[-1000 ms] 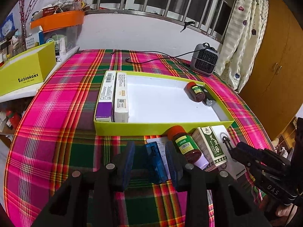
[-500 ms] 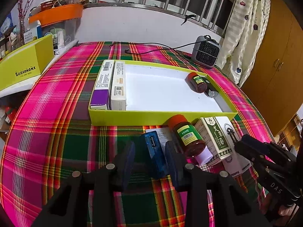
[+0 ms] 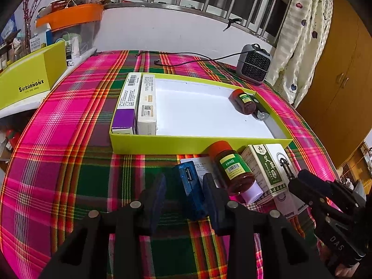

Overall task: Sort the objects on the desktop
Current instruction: 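Close the right gripper on the white keychain flashlight box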

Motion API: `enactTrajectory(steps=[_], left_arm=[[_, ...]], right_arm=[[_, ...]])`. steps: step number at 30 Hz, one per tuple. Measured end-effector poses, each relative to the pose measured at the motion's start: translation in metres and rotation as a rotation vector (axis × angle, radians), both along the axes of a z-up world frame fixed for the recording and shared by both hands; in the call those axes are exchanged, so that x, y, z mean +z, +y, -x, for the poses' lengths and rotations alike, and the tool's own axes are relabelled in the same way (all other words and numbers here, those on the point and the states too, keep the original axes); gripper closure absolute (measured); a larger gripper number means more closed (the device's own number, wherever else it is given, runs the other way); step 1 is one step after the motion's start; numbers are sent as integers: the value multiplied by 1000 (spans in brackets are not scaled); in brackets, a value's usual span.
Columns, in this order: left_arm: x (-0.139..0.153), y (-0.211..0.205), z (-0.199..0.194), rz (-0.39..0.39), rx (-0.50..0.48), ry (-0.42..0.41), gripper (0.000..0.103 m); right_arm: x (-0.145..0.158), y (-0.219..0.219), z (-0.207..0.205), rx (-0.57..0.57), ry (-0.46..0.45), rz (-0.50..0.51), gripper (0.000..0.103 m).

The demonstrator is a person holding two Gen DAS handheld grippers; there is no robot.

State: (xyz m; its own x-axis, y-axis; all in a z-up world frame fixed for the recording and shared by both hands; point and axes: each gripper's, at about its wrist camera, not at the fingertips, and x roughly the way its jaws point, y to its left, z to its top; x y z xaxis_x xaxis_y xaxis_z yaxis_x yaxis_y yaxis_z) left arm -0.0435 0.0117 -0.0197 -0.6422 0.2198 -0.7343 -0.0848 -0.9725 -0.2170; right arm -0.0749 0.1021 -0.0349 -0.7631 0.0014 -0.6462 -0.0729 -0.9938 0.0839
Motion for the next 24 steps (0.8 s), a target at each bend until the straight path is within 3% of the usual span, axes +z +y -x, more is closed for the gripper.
enactTrajectory(steps=[6,12,15,18,21,24], left_arm=[[0,-2,-1,-10,1,0,69],[-1,-3,-1,-16,4,0,69],[-1,-3,-2,-15,2,1,69],[-1,-3,-2,-17,2,0,69],[-1,-3,-2,-16,2,0,69],[-1,-3,-2,-18,2,0,69]], right_arm=[[-1,7,-4,-41,-4,28,72],[1,3,-8,-27,-1,-51,72],[-1,4,-9,1,-15,-18,76],[1,1,-11,24,-9,3,91],[2,2,-11,27,14,24,88],[8,2,-15,52,77,22,71]])
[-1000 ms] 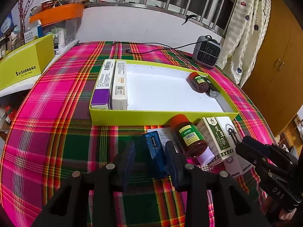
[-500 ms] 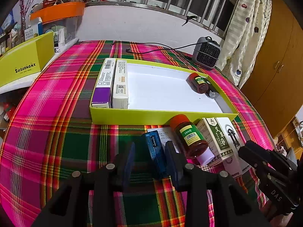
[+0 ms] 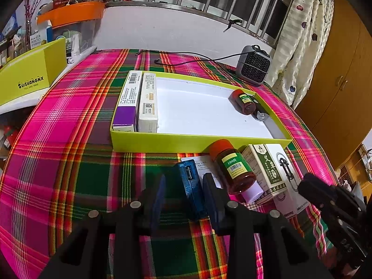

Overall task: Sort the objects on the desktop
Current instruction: 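Close the right gripper on the white keychain flashlight box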

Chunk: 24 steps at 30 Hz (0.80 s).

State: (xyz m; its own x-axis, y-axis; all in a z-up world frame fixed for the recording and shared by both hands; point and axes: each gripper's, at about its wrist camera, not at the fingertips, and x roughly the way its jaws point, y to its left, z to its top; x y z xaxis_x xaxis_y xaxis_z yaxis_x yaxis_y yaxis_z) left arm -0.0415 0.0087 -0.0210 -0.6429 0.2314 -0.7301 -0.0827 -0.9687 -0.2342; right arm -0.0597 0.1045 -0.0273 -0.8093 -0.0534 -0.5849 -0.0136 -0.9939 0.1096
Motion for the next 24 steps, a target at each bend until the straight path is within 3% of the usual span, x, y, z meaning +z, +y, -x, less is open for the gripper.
enactTrajectory(steps=[2,8,11,18,24], left_arm=[[0,0,0,0,0,0,69],[-3,2,1,-2,-9,-16,69],[-5,2,1,-4,-9,-22,69],[-4,4,2,-4,-17,-20,69],[-5,5,2,-6,-22,-23,69]], right_arm=[[4,-2,-3,26,26,-18,70],[-5,-4,3,29,-59,-16,72],[-5,-2,1,22,-54,5,72],[3,-5,-6,-20,17,-73,67],[-1,-9,-5,-36,-29,-81,63]])
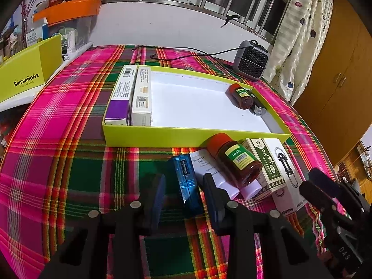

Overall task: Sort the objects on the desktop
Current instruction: 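Close the right gripper on the white keychain flashlight box, then lift the keychain flashlight box with the right gripper while the left grasps the blue item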

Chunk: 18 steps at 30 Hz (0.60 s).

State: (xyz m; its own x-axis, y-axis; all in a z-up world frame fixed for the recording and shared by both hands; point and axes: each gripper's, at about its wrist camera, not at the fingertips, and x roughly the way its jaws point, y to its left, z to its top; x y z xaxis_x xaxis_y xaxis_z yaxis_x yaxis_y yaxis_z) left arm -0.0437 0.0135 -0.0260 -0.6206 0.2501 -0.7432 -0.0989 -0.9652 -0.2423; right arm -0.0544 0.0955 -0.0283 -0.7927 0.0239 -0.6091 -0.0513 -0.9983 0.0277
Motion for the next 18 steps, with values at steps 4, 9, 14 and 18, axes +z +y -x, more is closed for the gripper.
enactTrajectory(steps=[4,9,14,18], left_arm=[[-1,0,1,-3,1,-2,69],[-1,0,1,-5,-7,-3,69],[-2,0,2,-8,-5,-6,69],[-2,-1,2,-10,-6,-7,69]], right_arm=[[-7,-13,1,15,-52,-64,61],[-13,-19,4,1,-87,-139,56],[-13,-5,5,-40,-95,-111,56],[-17,8,9,-22,-128,-25,56]])
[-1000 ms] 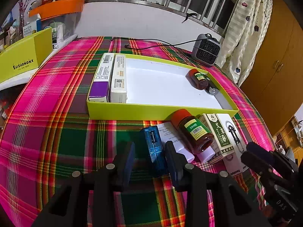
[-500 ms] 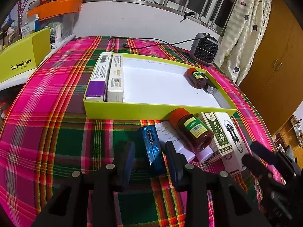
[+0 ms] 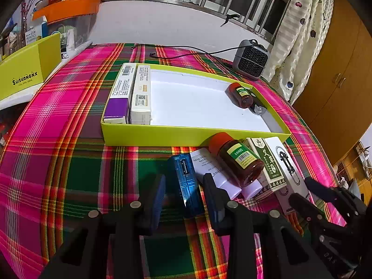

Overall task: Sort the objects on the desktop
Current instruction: 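Lift the keychain flashlight box with the right gripper while the left grasps the blue item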

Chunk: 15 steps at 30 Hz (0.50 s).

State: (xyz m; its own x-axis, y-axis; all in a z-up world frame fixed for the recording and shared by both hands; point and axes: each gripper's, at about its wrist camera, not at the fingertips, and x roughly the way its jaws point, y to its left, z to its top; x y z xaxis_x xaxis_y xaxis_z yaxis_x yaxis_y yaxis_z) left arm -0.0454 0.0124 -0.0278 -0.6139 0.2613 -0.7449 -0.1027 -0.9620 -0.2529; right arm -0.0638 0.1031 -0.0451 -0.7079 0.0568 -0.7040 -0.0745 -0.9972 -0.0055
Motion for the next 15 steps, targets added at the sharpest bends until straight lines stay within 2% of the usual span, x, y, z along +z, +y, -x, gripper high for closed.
enactTrajectory(steps=[3,11,15], left_arm=[[-1,-1,0,-2,1,-3,69],[-1,-1,1,-3,0,-5,69],[0,-2,0,6,-7,4,77]], right_arm=[[-2,12,4,15,-16,59,55],[-3,22,18,22,-32,79,56],[-7,24,26,18,-57,91,58]])
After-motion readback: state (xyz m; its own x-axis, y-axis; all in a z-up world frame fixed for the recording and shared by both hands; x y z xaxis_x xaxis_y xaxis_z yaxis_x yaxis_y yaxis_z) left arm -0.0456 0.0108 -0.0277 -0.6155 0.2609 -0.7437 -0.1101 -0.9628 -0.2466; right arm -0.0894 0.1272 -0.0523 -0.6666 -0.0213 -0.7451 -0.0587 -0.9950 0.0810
